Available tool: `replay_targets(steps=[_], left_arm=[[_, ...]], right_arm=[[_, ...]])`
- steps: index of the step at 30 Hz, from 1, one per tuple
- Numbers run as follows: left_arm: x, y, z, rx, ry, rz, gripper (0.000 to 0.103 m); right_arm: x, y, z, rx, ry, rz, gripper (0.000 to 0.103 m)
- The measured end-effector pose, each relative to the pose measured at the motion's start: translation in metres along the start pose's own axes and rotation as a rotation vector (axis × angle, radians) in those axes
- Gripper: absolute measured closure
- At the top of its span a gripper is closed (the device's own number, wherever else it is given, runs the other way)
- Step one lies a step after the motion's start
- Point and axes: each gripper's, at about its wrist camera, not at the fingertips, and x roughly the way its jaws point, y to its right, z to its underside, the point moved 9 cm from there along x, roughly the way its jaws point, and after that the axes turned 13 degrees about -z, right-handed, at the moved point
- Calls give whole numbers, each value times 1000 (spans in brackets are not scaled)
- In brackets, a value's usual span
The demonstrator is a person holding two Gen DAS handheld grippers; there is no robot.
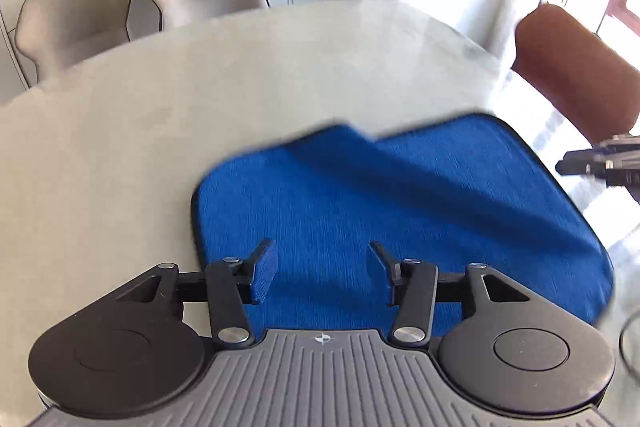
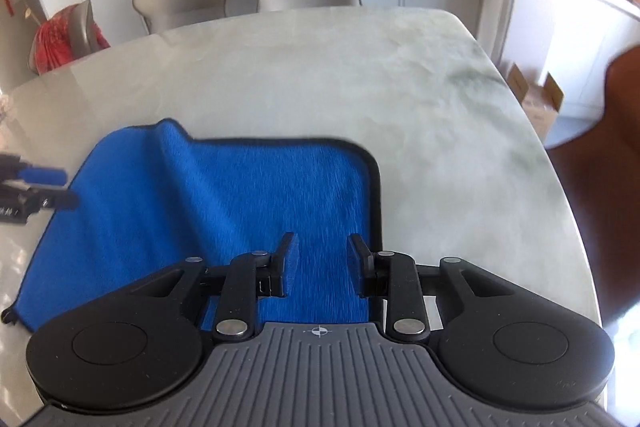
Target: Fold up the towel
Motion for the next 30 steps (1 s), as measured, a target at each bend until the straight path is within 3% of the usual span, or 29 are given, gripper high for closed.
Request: replay_targets(steps=[8,11,14,20,24,27,30], left_arm=[[46,-9,-12,-24,-67,-29,50],[46,-6,-8,23,-37,-36,45],[45,-10,-6,40,-36,-54,42],[53,-25,-4,-19,-52,-99,42],[57,-33,-5,-27,-50,-116,35],[58,-35,-5,-35,-47,-121,33],[58,-36,-5,-36,-40,-126,31]], right_arm=[[56,11,-42,-10,-24,0,75],[74,15,-40,-12,-72,20,75],[80,18,-39,-60,-80,50,77],[88,32,-48,-53,-66,94,77],[92,42,-59,-58,-60,115,82],[94,59,-69,-63,-48,192,65],[93,71,-73,30,-51,132,65]])
